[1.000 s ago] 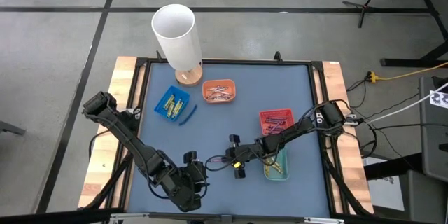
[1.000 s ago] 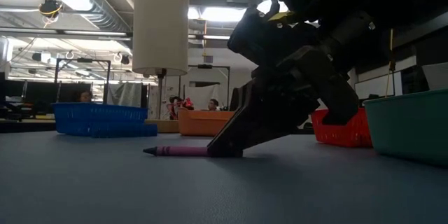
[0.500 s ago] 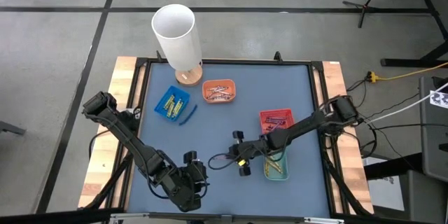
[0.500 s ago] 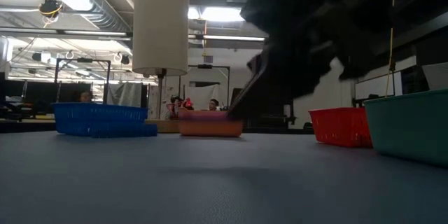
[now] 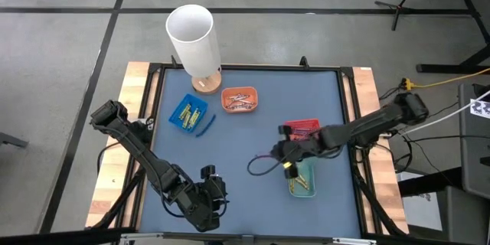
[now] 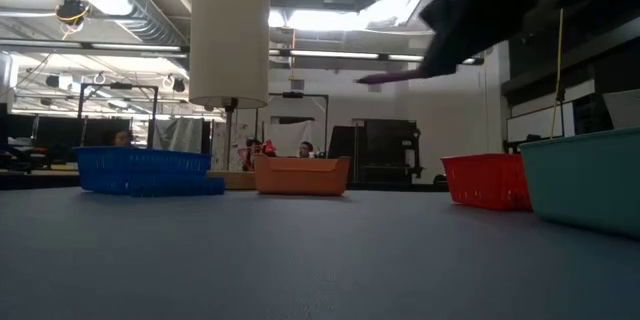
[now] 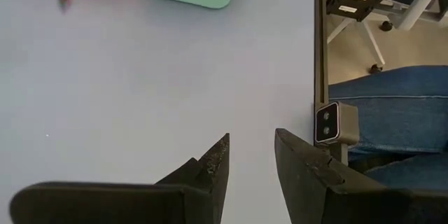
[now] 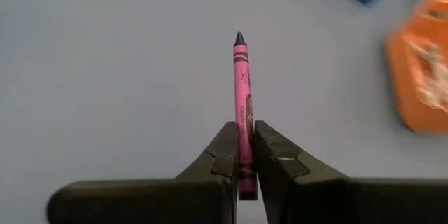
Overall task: Sort crayons
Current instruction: Put the violet crayon into the red bin, then return to Home Position
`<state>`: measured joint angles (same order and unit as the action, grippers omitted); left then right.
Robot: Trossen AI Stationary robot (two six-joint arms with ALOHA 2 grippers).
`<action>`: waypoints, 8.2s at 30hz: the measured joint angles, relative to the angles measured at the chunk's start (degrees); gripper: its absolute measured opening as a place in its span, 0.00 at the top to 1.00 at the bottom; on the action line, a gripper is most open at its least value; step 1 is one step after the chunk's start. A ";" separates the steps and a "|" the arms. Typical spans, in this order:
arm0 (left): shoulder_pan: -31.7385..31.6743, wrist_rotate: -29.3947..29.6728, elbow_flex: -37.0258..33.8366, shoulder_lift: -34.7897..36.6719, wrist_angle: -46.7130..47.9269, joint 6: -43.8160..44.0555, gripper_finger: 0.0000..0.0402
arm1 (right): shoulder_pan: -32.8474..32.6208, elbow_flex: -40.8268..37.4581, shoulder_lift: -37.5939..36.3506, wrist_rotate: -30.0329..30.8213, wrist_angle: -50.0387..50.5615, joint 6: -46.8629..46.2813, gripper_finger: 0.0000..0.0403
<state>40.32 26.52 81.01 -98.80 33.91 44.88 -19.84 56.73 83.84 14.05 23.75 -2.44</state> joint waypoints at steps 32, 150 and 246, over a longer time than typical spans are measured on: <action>5.37 -2.51 -0.26 0.00 5.20 6.62 0.75 | 0.00 -0.44 -9.49 12.49 39.58 -3.63 0.91; -20.99 -2.24 -17.91 -5.49 -52.68 -54.83 0.97 | 0.00 8.42 -11.10 9.22 53.52 -10.91 0.59; -31.19 -1.46 -8.45 38.70 -4.37 -50.95 1.00 | 0.00 7.15 -44.57 13.35 24.34 8.53 0.99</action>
<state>9.12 25.07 72.57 -60.11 29.54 -6.06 -19.84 63.88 39.26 27.41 48.09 6.09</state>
